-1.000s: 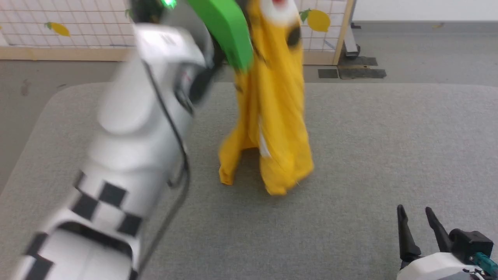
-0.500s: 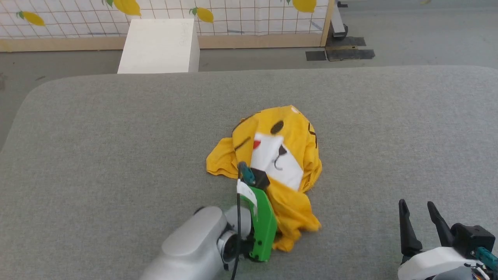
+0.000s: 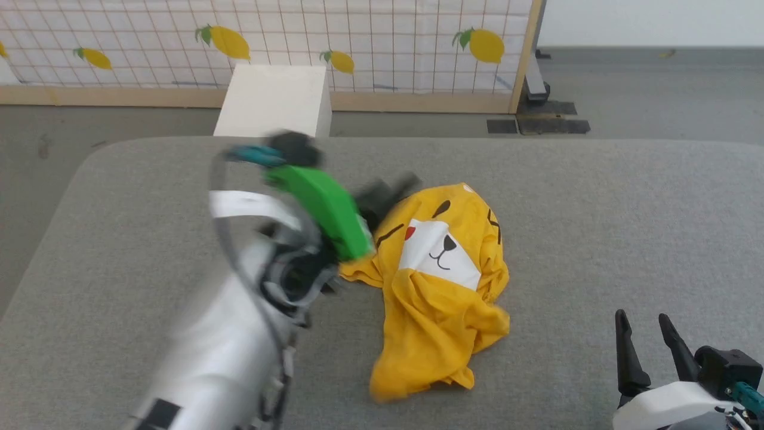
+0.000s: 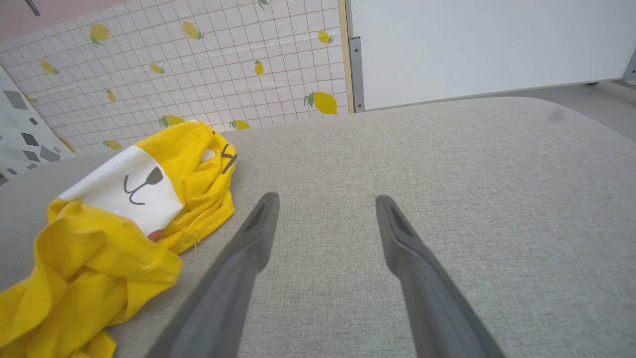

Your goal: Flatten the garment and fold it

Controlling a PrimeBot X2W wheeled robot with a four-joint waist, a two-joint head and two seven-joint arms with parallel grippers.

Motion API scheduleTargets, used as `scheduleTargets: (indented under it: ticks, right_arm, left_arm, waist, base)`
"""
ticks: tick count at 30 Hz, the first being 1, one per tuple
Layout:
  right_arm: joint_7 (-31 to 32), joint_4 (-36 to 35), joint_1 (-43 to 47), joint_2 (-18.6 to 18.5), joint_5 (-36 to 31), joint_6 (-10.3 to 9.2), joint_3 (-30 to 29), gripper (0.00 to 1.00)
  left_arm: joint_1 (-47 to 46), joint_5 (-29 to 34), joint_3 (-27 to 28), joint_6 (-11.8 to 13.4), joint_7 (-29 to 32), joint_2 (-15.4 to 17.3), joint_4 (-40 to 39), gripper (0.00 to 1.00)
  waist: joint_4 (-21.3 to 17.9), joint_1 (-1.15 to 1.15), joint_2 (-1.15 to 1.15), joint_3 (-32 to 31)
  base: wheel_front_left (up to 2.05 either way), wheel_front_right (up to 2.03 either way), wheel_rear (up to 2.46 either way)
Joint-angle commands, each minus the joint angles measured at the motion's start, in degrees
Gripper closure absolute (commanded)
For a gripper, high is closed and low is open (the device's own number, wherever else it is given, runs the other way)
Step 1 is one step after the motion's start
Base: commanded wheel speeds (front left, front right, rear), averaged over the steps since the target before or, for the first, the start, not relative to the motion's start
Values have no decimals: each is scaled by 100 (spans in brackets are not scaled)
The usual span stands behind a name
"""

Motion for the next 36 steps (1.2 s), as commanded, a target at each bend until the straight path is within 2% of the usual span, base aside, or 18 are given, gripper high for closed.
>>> scheduleTargets:
  ticks: [1, 4, 9, 11, 13, 18, 23, 26, 31, 36]
  right_arm:
    - [13, -32, -44, 0, 15, -9, 26, 0]
    - [75, -89, -133, 0, -18, -9, 82, 0]
    - [374, -171, -372, 0, -15, -9, 167, 0]
    - [605, -174, -516, 0, -18, -9, 209, 0]
    - [885, -197, -703, 0, -98, -9, 261, 0]
    - [2026, -68, -1347, 0, -381, -9, 438, 0]
    - [3329, 338, -2063, 0, -798, -9, 740, 0]
    - [4142, 704, -2427, -18, -1159, -9, 887, 0]
    - [4638, 1156, -2769, -27, -1531, -9, 992, 0]
    - [4642, 1560, -2889, -18, -1623, -9, 1106, 0]
  left_arm:
    - [7, 56, 214, 71, -367, 237, -157, 0]
    - [266, 445, 572, 99, -1310, 643, -580, 0]
    - [1137, 1534, 859, 489, -3012, 1242, -1012, 0]
    - [1473, 2072, 825, 659, -3496, 1404, -1175, 0]
    - [1802, 2496, 852, 849, -3650, 1439, -1360, 0]
    - [2480, 3070, 1226, 1050, -3697, 1147, -1892, 0]
    - [2836, 3428, 1564, 995, -3699, 752, -2156, 0]
    - [2897, 3623, 1731, 867, -3700, 509, -2228, 0]
    - [2840, 3887, 1956, 643, -3700, 223, -2270, 0]
    - [2783, 4118, 2168, 421, -3700, -2, -2219, 0]
  waist:
    - [90, 0, 0, -126]
    - [108, 0, 0, -176]
    - [177, 0, 0, -182]
    - [216, 0, 0, -159]
    - [273, 0, 0, -97]
    - [408, 0, 0, 150]
    - [559, 0, 0, 446]
    - [712, 0, 0, 651]
    - [921, 0, 0, 920]
    - [1037, 0, 0, 1083]
  base:
    - [0, 0, 0]
    - [0, 0, 0]
    - [0, 0, 0]
    - [0, 0, 0]
    - [0, 0, 0]
    - [0, 0, 0]
    - [0, 0, 0]
    - [0, 0, 0]
    - [0, 0, 0]
    - [0, 0, 0]
